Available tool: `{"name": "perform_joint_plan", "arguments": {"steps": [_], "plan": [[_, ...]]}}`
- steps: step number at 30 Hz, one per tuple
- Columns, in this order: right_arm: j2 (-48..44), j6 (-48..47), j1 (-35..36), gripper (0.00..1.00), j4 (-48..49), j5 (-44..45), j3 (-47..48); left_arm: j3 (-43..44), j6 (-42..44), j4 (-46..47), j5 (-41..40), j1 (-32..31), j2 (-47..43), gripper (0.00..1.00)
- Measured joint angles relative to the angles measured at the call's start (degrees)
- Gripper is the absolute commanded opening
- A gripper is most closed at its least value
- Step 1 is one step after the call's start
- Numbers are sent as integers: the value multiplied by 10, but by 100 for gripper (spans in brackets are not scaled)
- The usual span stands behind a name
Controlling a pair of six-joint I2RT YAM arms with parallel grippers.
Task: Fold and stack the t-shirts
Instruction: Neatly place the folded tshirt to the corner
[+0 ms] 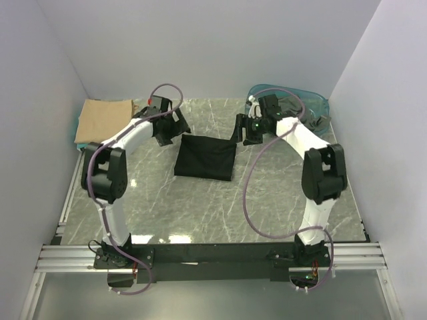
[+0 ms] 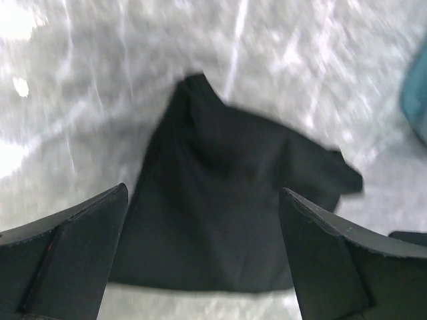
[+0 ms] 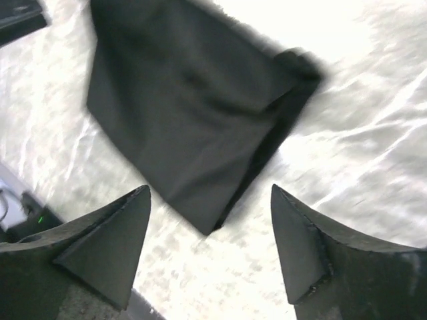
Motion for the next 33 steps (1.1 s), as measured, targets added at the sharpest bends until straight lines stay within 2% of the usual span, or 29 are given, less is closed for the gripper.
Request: {"name": "perform_joint_plan", "arguments": {"steps": [5, 9, 13, 20, 25, 33], "plan": [[-93, 16, 28, 82, 54, -31, -97, -84, 0, 37, 38, -9, -87, 100], [-98, 58, 57, 83, 143, -71, -150, -86, 7, 82, 99, -17, -85, 99], [-34, 91, 58, 83, 196, -78, -129, -21, 12, 99, 135, -21, -2, 99], [72, 115, 49, 83, 223, -39, -71, 43, 25, 86, 149, -15, 120, 99], [115, 117, 35, 83, 222, -29, -41, 94, 30, 79, 156, -7, 149, 99], [116, 114, 24, 84, 215, -7, -36, 87, 31, 90, 182, 7, 157, 99]]}}
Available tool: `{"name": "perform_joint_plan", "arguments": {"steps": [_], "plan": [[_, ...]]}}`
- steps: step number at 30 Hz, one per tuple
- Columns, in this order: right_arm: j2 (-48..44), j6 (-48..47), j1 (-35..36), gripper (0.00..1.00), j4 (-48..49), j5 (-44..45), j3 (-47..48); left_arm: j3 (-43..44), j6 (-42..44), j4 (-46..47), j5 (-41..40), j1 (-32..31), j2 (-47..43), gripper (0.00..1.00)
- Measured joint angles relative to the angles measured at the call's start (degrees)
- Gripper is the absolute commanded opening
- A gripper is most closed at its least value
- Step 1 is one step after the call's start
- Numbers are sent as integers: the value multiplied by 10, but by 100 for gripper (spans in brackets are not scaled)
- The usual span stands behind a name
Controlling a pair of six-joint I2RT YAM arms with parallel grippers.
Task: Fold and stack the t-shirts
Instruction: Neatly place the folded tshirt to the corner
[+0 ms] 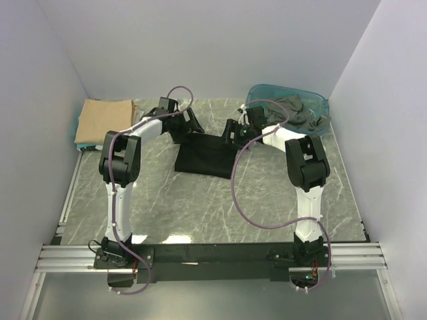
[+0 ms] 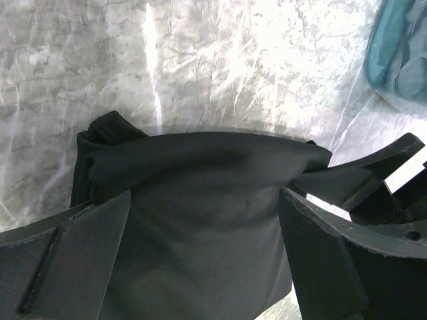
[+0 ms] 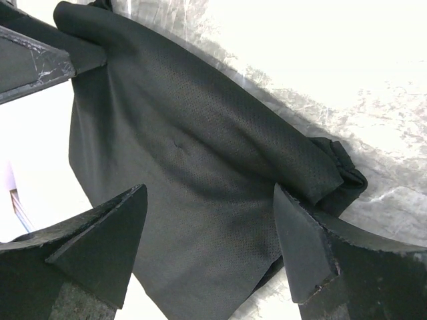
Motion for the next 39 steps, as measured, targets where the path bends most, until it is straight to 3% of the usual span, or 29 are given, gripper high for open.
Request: {"name": "perform_joint_plan", "arguments": {"steps": [6, 10, 17, 20, 29, 34, 39], "plan": [[-13, -16, -5, 84, -7, 16, -6, -3, 9, -13, -7, 0, -13, 99], [-71, -39, -8, 84, -37, 59, -45, -25, 12, -22, -22, 0, -50, 99], [-301, -45, -6, 85, -33, 126, -172, -157, 22, -18, -74, 1, -219, 100], [-400, -40, -6, 85, -26, 149, -243, -173, 26, -18, -101, 1, -243, 99], [-585, -25, -4, 89, -88, 274, -373, -152, 55, -51, -167, -5, -176, 100], [-690, -14, -4, 100, -107, 351, -404, -131, 61, -66, -191, -12, -125, 99], [-759, -6, -4, 100, -109, 407, -428, -120, 64, -78, -209, -32, -111, 99]]}}
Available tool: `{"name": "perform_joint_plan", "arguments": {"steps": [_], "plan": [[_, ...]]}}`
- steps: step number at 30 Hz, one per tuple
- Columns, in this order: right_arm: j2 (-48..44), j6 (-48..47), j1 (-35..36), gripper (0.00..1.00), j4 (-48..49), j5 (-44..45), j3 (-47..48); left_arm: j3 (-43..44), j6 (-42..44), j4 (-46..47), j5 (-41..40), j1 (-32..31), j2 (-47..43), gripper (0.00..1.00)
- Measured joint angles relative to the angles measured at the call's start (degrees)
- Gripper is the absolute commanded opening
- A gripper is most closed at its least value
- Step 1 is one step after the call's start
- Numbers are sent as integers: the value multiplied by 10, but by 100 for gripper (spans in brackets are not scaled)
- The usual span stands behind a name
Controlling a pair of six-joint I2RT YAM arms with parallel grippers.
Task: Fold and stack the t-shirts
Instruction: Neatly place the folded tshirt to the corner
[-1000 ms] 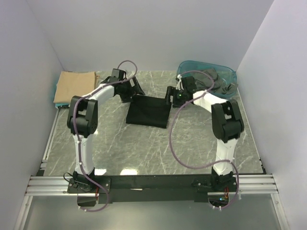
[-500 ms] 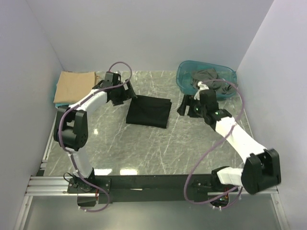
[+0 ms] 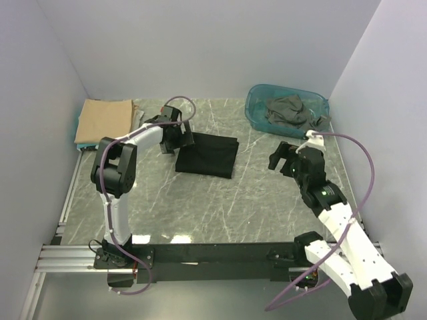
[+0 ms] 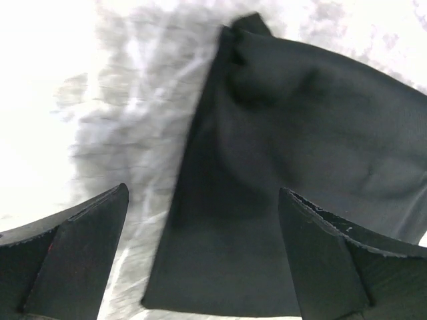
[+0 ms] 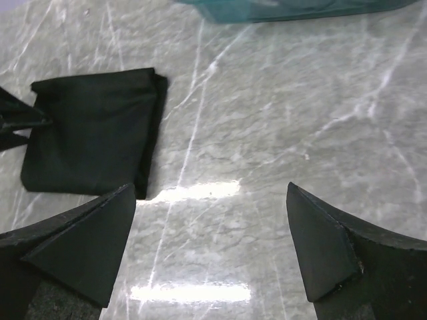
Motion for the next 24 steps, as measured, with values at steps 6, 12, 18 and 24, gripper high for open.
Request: {"name": "perform_joint_plan", "arguments": {"steps": [6, 12, 18, 24], "plan": [[-60, 9, 0, 100, 1, 51, -27, 3, -2, 2, -17, -28, 10, 73], [-115, 11, 0, 100, 13, 84, -50, 8, -11, -5, -56, -49, 18, 49], [-137, 23, 0, 100, 18, 117, -63, 33, -21, -30, -134, -84, 35, 3], [-153, 28, 0, 100, 24, 131, -81, 54, -24, -53, -181, -100, 45, 1]]}}
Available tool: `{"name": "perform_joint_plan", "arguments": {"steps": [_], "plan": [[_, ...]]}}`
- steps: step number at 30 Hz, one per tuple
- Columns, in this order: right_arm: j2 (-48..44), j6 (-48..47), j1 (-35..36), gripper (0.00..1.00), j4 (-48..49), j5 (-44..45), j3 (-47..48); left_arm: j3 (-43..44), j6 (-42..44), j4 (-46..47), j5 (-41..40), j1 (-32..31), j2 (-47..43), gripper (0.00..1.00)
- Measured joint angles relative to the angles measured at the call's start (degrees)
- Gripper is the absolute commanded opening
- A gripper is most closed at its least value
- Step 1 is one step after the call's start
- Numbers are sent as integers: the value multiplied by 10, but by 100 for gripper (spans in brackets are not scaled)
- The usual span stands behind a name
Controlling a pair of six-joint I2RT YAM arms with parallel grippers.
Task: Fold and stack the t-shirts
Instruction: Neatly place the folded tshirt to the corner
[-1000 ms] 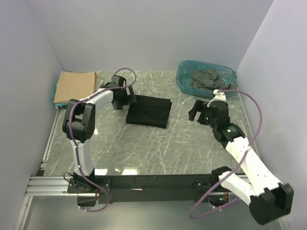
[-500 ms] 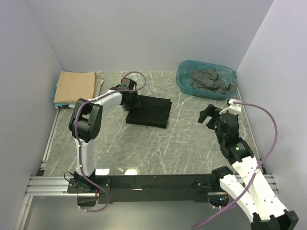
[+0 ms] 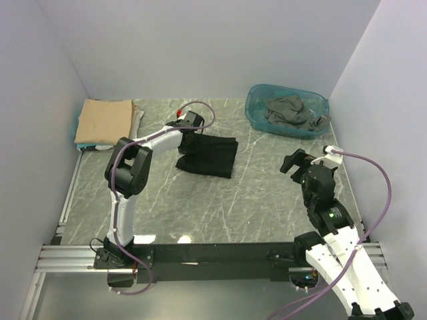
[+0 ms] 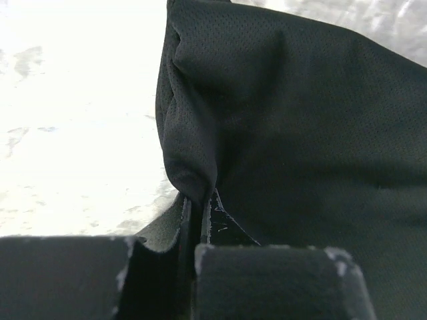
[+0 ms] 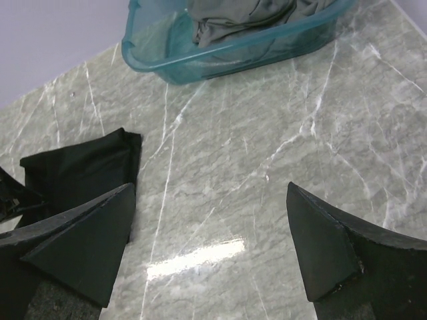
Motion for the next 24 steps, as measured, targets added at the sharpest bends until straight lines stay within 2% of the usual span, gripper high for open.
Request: {"name": "perform_joint_plan", "arguments": {"steps": [7, 15, 24], "plan": [[-10, 6, 0, 100, 4, 11, -7, -7, 38, -3, -97, -1, -3, 1], [-8, 10, 0, 100, 9, 14, -8, -56, 188, 53, -246, 22, -56, 1], [5, 11, 0, 100, 8, 19, -8, -73, 375, 179, -279, 116, -129, 1]]}}
